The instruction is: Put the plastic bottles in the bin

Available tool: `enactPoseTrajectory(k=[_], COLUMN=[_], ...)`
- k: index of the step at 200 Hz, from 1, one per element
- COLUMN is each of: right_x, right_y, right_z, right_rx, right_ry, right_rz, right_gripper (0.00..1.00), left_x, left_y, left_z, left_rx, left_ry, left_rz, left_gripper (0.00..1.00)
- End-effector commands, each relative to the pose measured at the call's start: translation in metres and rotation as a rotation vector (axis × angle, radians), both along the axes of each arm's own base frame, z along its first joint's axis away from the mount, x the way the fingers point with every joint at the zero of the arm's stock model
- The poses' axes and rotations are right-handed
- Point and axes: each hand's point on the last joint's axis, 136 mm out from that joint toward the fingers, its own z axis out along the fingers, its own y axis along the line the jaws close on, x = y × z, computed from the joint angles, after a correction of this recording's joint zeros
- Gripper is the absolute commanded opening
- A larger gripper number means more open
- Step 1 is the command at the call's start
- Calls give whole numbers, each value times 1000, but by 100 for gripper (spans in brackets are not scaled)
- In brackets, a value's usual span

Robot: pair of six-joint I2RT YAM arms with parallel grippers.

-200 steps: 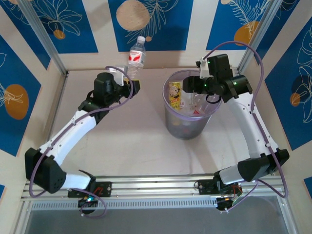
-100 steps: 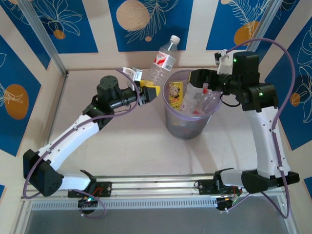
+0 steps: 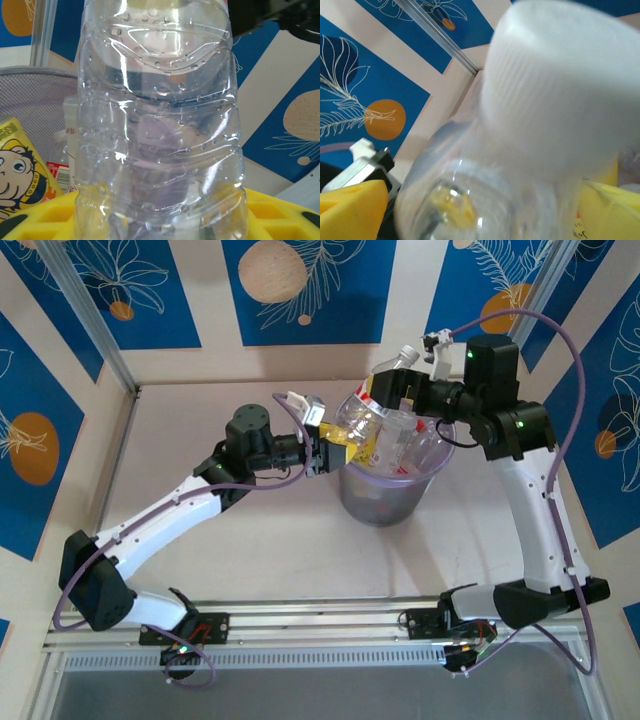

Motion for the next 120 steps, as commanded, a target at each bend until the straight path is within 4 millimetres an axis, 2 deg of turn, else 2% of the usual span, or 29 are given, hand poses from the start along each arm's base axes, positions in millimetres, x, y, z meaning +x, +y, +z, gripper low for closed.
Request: enactPoseTrajectory(k=[1, 18, 32, 41, 59, 78, 97, 120], right_x=[0, 1, 1, 1, 0, 2, 4, 7], right_y=[8, 5, 1, -2, -8, -19, -43, -75], right_z=[15, 17, 19, 22, 31, 45, 62, 75], right_rx=[38, 27, 7, 1, -4, -21, -66, -107], right_ry=[-32, -47, -59, -72, -106, -161, -230, -282], right_rz=[33, 19, 0, -7, -21, -60, -151, -270], right_gripper=[87, 76, 66, 61, 59, 59, 58, 58], left_x=[-11, -11, -11, -12, -13, -14, -8, 18], left_y=[-4, -4, -4, -3, -1, 4, 13, 24], left_z=[20, 19, 20, 22, 26, 30, 28, 3], left_rx=[-30, -26, -26, -27, -36, -38, -11, 88], left_ry=[-71, -75, -83, -91, -114, -129, -123, -50], left_rz=[-51, -50, -51, -49, -44, -31, 29, 174], left_gripper=[50, 53, 60, 70, 99, 100, 100, 100])
